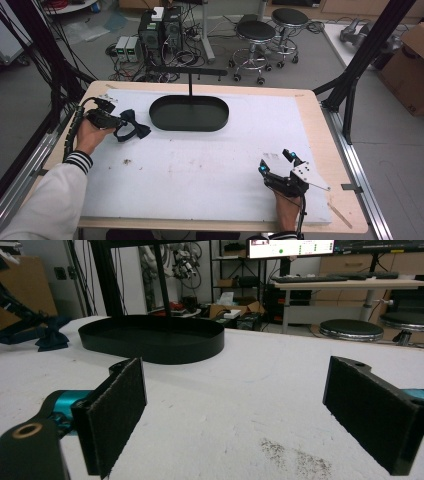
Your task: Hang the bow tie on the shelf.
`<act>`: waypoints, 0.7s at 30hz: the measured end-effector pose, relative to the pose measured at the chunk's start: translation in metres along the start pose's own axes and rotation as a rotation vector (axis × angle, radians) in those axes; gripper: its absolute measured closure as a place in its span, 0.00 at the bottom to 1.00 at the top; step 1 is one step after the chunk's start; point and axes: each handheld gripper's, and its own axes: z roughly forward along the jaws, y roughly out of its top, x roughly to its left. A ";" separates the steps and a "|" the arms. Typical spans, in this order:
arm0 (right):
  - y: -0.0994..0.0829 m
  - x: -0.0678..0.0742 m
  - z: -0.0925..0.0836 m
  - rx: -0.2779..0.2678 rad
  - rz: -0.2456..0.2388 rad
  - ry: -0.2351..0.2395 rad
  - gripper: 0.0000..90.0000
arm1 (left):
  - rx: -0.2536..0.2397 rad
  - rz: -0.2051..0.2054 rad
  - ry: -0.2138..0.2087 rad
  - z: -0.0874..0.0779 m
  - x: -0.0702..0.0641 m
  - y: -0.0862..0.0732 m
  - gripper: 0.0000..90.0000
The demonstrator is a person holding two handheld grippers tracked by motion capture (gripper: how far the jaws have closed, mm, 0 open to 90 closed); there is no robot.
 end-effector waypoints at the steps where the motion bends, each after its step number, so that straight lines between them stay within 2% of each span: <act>1: 0.000 0.001 0.000 0.004 0.006 0.002 0.10 | -0.019 -0.009 -0.003 -0.002 0.000 0.001 0.98; 3: 0.000 0.000 0.000 0.004 0.001 0.003 0.10 | -0.055 -0.014 -0.013 -0.004 0.001 0.002 0.98; 7: 0.000 0.000 0.000 0.004 0.003 0.003 0.10 | -0.125 -0.003 0.003 -0.011 0.001 0.003 0.98; 10: 0.000 0.000 0.000 0.004 0.005 0.002 0.10 | -0.204 -0.026 -0.012 -0.017 0.001 0.004 0.98; 15: 0.000 0.001 0.000 0.003 0.006 0.002 0.10 | -0.342 -0.005 -0.020 -0.029 -0.003 0.009 0.98; 18: 0.000 0.000 0.000 0.003 0.004 0.002 0.10 | -0.383 -0.001 -0.030 -0.033 -0.004 0.010 0.98; 21: 0.000 0.000 0.000 0.003 0.001 0.003 0.10 | -0.397 0.007 -0.038 -0.036 -0.005 0.011 0.98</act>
